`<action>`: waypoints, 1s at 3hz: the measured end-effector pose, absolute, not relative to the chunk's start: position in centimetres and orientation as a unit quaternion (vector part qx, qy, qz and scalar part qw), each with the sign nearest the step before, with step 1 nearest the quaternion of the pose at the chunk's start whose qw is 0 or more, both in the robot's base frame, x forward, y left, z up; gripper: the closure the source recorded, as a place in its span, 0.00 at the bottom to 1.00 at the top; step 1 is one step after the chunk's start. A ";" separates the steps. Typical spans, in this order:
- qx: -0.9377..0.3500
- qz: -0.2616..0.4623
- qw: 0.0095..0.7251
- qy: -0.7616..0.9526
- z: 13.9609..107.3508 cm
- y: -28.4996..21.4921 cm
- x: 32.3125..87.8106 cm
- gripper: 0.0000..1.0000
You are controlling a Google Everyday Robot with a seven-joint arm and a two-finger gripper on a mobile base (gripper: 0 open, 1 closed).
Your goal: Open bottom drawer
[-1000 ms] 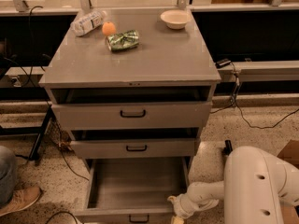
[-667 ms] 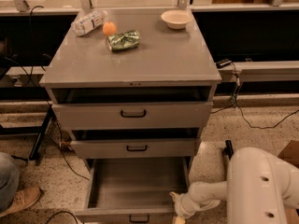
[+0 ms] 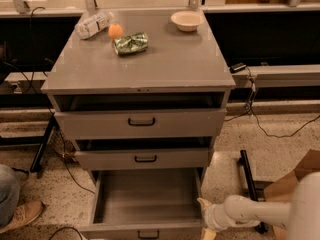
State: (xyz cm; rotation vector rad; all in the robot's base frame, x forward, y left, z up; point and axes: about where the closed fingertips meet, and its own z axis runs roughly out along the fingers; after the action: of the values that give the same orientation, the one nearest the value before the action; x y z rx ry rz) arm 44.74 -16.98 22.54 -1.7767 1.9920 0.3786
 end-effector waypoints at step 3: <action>-0.643 0.012 0.242 0.727 37.8 -23.5 41.4 0.00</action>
Offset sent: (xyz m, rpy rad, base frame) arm -0.0322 -0.1174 0.2971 -0.2735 -0.3608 -0.1235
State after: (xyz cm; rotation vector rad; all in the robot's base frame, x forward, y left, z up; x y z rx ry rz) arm 41.41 -23.47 37.77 -1.7578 1.9872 0.0327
